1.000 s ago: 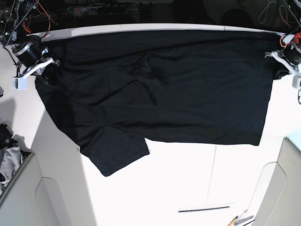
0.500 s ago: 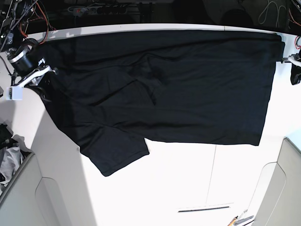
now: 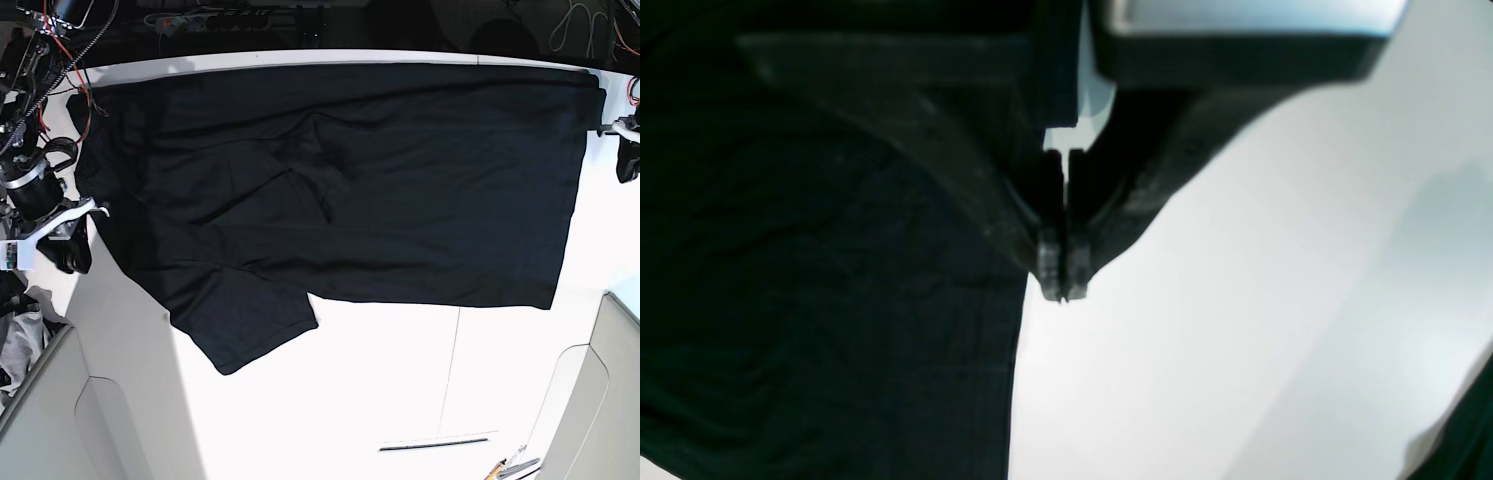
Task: Fold the T-shirt properly
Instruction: 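Release the right gripper and move it along the shirt side toward the sleeve, then grasp the shirt side edges with both grippers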
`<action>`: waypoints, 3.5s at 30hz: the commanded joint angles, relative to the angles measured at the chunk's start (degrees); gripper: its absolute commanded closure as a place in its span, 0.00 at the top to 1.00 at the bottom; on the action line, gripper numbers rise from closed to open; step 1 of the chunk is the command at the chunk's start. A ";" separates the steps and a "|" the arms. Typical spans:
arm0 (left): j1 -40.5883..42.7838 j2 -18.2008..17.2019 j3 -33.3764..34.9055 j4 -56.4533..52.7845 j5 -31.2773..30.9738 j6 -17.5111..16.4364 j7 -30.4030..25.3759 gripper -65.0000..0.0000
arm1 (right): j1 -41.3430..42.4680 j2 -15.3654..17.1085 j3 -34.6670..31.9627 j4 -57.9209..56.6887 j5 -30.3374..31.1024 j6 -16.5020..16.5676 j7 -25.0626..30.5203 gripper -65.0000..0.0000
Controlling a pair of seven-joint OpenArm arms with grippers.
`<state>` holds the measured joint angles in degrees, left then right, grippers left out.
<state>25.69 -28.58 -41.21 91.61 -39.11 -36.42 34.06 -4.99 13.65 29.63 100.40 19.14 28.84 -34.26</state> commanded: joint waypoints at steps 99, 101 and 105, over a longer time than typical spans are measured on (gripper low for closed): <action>-57.09 -1.42 28.61 -61.35 7.06 7.02 -9.49 0.35 | 25.75 7.15 -25.64 -52.61 7.26 4.52 4.94 0.00; -57.09 -1.42 28.61 -61.35 7.50 6.99 -9.88 0.34 | 25.75 7.15 -25.62 -52.61 7.26 4.52 4.94 0.00; -57.07 -1.46 28.61 -61.35 10.32 6.97 -12.41 0.09 | 25.75 7.15 -25.62 -52.63 7.26 4.52 4.94 0.00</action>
<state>-30.13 -29.21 -12.64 29.69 -28.62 -28.97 22.20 20.32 20.29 4.10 47.66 28.08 33.93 -27.20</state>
